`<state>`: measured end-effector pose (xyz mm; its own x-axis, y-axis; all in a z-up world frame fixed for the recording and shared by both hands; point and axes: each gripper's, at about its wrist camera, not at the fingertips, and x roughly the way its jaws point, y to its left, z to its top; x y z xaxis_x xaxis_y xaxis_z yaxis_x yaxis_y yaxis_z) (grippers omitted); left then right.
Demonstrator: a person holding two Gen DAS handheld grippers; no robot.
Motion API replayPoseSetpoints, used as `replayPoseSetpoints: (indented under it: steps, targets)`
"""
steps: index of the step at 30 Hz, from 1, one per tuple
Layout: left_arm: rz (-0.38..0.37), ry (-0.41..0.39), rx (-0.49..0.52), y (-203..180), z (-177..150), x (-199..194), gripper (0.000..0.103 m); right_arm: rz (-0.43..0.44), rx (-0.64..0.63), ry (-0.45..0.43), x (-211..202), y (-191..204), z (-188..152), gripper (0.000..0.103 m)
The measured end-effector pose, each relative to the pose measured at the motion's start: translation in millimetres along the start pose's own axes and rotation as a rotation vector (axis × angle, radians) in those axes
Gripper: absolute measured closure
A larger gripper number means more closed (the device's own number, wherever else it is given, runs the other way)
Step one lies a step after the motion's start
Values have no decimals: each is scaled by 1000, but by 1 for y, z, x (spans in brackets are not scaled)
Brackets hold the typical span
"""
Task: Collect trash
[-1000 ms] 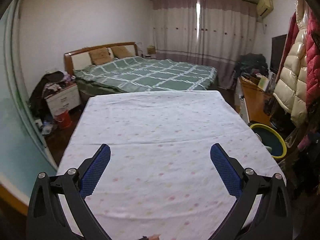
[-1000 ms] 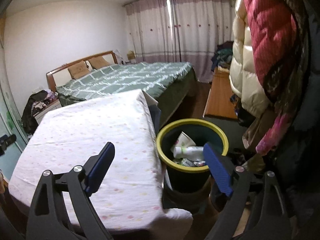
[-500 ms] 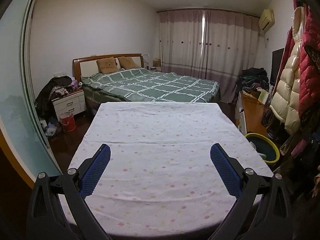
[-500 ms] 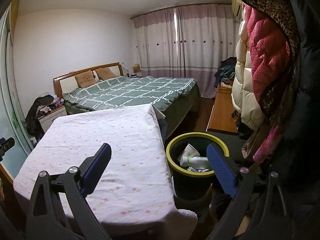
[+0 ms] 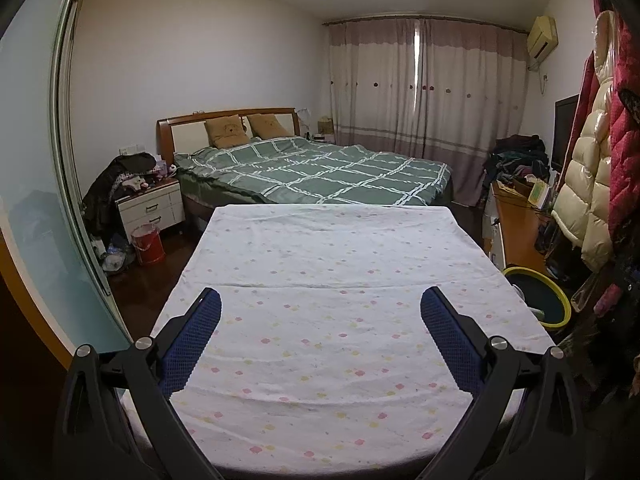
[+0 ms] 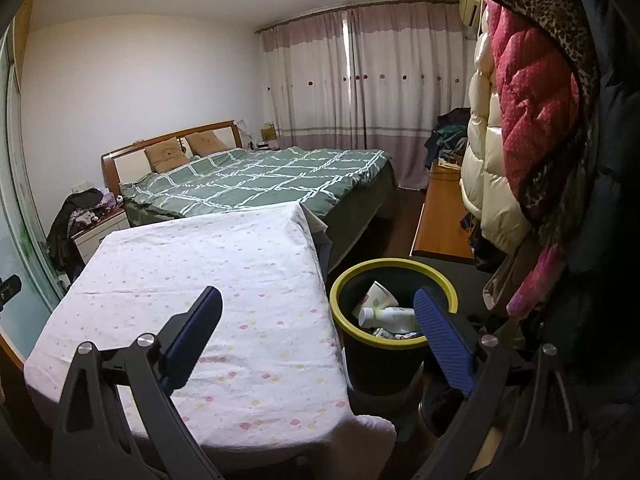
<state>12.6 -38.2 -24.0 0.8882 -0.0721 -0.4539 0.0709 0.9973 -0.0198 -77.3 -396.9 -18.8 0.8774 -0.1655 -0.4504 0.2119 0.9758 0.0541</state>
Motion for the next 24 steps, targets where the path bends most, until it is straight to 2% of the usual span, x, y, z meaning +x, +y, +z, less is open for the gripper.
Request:
replayPoseSetpoints:
  steps: [24]
  targets:
    - [4,0,17,-3,-3,2,5,3,6,-3,0,-1,0,11]
